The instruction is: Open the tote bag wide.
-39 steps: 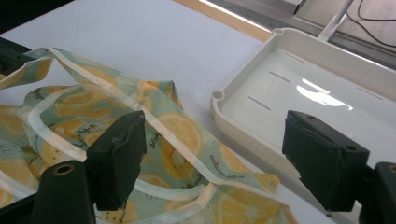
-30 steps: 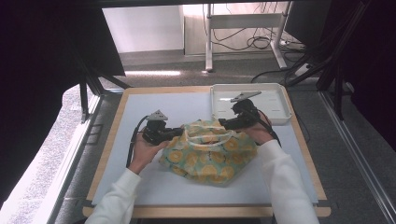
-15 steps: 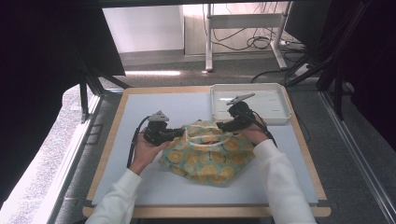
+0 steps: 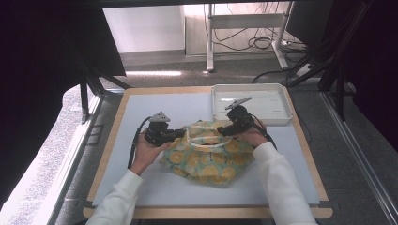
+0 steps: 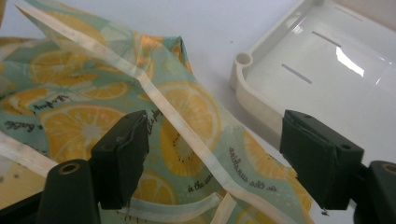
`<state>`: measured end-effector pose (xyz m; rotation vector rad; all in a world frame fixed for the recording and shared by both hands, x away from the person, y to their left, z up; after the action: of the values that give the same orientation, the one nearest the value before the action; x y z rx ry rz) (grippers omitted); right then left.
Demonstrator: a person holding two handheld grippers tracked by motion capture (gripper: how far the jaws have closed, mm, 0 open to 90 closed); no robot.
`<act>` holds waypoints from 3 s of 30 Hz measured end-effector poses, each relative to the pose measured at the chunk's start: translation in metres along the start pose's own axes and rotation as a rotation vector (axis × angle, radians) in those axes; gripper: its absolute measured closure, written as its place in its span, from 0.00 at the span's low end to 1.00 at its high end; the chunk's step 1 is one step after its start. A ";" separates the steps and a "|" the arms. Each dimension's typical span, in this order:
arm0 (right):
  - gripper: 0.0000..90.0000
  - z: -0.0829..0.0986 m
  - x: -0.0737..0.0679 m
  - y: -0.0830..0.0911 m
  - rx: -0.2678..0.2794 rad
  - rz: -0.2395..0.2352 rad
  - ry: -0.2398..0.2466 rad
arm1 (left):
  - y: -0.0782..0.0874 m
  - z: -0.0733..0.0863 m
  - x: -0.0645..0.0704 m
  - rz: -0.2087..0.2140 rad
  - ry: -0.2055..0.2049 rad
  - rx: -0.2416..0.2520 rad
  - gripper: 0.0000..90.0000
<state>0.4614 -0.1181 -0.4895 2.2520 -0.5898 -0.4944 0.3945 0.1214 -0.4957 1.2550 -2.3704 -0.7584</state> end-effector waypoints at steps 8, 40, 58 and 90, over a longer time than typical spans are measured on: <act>0.33 0.007 0.007 -0.012 -0.070 0.028 0.012 | 0.001 0.000 -0.001 -0.002 0.005 0.004 1.00; 0.98 -0.001 -0.002 0.031 0.168 0.023 0.001 | 0.009 -0.004 0.000 -0.009 -0.002 0.030 1.00; 0.99 0.011 -0.012 0.047 0.268 -0.001 0.001 | 0.020 -0.008 -0.001 -0.014 -0.002 0.057 1.00; 0.99 0.023 -0.031 0.071 0.356 -0.017 0.021 | 0.029 -0.004 0.004 -0.034 -0.010 0.059 1.00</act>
<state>0.4056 -0.1575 -0.4467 2.5964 -0.6933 -0.3967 0.3757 0.1305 -0.4741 1.3208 -2.4014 -0.7116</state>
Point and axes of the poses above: each handheld gripper's, and its own axes: y roughly backward along the jaws, z roughly out of its underside, x roughly to its right, the point moved 5 cm from there along -y, roughly forward along the jaws, and after that the axes turned 15 degrees about -z, right-handed, at the moved point
